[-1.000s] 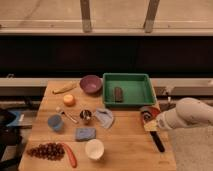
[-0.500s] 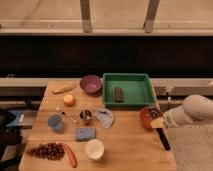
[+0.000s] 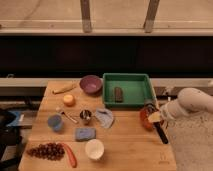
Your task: Wipe red bowl with brush
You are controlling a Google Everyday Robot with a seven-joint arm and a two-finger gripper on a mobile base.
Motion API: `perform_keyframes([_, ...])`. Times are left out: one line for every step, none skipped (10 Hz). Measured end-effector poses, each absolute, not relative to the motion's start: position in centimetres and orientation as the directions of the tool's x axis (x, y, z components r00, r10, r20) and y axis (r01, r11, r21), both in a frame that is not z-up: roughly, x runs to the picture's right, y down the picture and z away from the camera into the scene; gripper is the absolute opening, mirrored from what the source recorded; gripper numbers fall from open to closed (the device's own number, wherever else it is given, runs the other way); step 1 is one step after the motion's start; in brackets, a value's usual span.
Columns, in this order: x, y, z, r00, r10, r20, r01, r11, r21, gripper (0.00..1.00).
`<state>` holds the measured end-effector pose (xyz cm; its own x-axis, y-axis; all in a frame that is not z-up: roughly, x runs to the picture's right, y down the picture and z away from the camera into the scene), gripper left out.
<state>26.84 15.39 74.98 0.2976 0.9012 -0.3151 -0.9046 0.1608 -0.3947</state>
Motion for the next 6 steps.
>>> perform_keyframes([25.9,15.2,74.8,0.321,0.895,-0.31,-0.898,0.182,-0.401,0.0])
perform_keyframes([24.9,15.2,74.4,0.351,0.885,-0.307,-0.888,0.21,-0.409,0.0])
perform_keyframes([24.2,15.6,73.8,0.373,0.874,-0.312,-0.882,0.229,-0.412,0.0])
perform_keyframes([23.9,16.1,73.3,0.384,0.865,-0.322,-0.88,0.237,-0.412,0.0])
perform_keyframes([23.8,17.0,72.9,0.395,0.851,-0.345,-0.879,0.241,-0.411,0.0])
perform_keyframes([24.2,18.0,72.6,0.399,0.837,-0.374,-0.882,0.239,-0.406,0.0])
